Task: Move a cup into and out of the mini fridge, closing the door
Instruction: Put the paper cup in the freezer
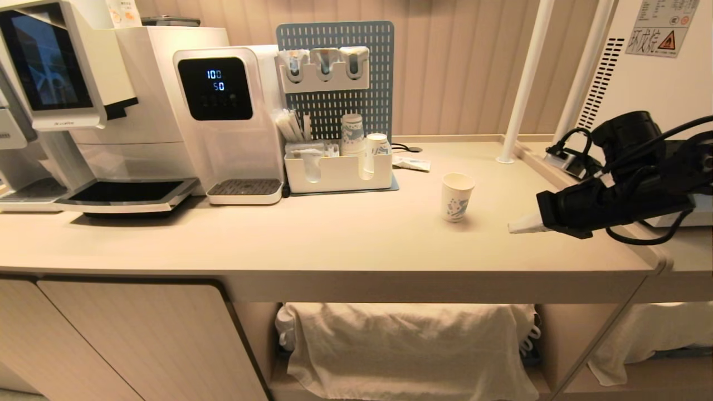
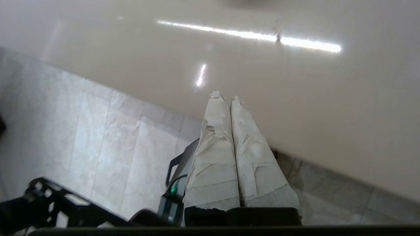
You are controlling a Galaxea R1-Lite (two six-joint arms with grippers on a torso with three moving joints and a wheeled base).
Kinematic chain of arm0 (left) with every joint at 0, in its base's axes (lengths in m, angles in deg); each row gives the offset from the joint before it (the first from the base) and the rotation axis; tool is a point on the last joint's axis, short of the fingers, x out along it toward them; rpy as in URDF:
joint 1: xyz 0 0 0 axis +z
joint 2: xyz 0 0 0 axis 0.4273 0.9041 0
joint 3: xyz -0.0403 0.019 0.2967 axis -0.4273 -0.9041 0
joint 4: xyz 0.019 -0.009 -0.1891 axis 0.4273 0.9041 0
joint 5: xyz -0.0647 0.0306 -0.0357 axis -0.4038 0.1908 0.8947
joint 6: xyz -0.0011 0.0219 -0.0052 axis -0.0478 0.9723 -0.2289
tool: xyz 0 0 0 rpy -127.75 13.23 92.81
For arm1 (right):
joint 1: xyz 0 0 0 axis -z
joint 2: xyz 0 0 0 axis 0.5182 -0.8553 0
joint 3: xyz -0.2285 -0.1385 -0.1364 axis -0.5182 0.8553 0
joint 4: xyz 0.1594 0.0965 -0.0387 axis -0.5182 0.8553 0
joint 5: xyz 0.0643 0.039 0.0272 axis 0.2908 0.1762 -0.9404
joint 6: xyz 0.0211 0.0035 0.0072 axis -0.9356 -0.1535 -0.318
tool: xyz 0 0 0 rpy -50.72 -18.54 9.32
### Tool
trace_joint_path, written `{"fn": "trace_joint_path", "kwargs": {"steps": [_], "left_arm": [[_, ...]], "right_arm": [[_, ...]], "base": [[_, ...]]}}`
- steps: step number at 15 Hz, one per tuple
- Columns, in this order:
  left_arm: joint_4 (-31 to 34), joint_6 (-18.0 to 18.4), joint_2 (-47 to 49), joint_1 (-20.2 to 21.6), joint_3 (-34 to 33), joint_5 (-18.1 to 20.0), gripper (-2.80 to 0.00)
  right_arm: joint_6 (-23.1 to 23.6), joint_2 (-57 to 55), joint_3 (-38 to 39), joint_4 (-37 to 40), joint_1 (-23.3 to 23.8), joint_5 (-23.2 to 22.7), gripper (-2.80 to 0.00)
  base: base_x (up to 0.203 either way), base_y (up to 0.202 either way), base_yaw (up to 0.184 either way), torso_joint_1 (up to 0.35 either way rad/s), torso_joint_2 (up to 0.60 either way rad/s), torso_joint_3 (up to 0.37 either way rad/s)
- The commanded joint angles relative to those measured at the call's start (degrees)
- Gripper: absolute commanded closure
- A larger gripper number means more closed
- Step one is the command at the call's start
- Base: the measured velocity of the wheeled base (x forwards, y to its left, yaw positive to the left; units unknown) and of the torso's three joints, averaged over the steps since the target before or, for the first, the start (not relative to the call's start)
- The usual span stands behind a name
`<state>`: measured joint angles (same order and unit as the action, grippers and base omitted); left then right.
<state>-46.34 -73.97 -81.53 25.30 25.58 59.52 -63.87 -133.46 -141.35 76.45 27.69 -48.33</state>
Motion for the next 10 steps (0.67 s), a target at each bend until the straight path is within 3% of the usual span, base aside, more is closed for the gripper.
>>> {"fn": "trace_joint_path", "kwargs": {"steps": [1,5,6,7,10], "left_arm": [[-0.01,-0.07,-0.01,0.0,0.0,0.0,0.0],[-0.01,0.02,-0.01,0.0,0.0,0.0,0.0],[-0.01,0.02,-0.01,0.0,0.0,0.0,0.0],[-0.01,-0.03,-0.01,0.0,0.0,0.0,0.0],[-0.01,0.02,-0.01,0.0,0.0,0.0,0.0]], "right_arm": [[0.89,-6.95,-0.21,-7.91,-0.89,4.08,0.0],[2.49,-11.75,-3.26,-16.99,-4.39,5.96,0.0],[2.52,-12.14,-4.18,-18.28,-4.87,5.93,-2.48],[2.66,-12.86,-4.76,-19.22,-5.61,5.87,-2.8],[4.42,-12.18,-4.69,-20.79,-6.12,5.74,-2.8]], "base": [[0.0,0.0,0.0,0.0,0.0,0.0],[0.0,0.0,0.0,0.0,0.0,0.0],[0.0,0.0,0.0,0.0,0.0,0.0],[0.0,0.0,0.0,0.0,0.0,0.0],[0.0,0.0,0.0,0.0,0.0,0.0]]}}
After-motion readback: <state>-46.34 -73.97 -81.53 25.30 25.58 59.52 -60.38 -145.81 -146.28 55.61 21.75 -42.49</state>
